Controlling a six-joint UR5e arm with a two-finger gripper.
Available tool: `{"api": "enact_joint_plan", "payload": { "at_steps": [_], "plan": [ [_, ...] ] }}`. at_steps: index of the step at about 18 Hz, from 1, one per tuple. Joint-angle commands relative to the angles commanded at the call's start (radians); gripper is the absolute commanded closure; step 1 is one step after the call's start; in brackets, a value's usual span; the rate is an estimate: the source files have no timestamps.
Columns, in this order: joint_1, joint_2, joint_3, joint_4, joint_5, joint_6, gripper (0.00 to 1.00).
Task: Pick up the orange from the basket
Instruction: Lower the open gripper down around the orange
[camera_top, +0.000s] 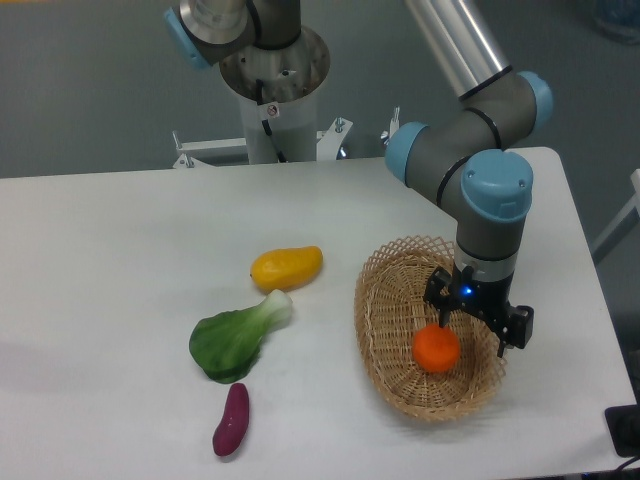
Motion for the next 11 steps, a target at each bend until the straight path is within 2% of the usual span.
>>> {"api": "enact_joint_plan", "payload": {
  "at_steps": [2, 4, 8, 11],
  "plan": [
    [0.000, 0.038, -0.053, -0.002, -0.003, 0.038, 0.00],
    [-0.003, 0.040, -0.090, 0.000, -0.002, 0.046, 0.00],
    [-0.005, 0.025, -0.108, 0.000, -0.002, 0.011, 0.00],
    [-0.006, 0.005, -0.100, 0.049, -0.002, -0.007, 0.00]
  ]
}}
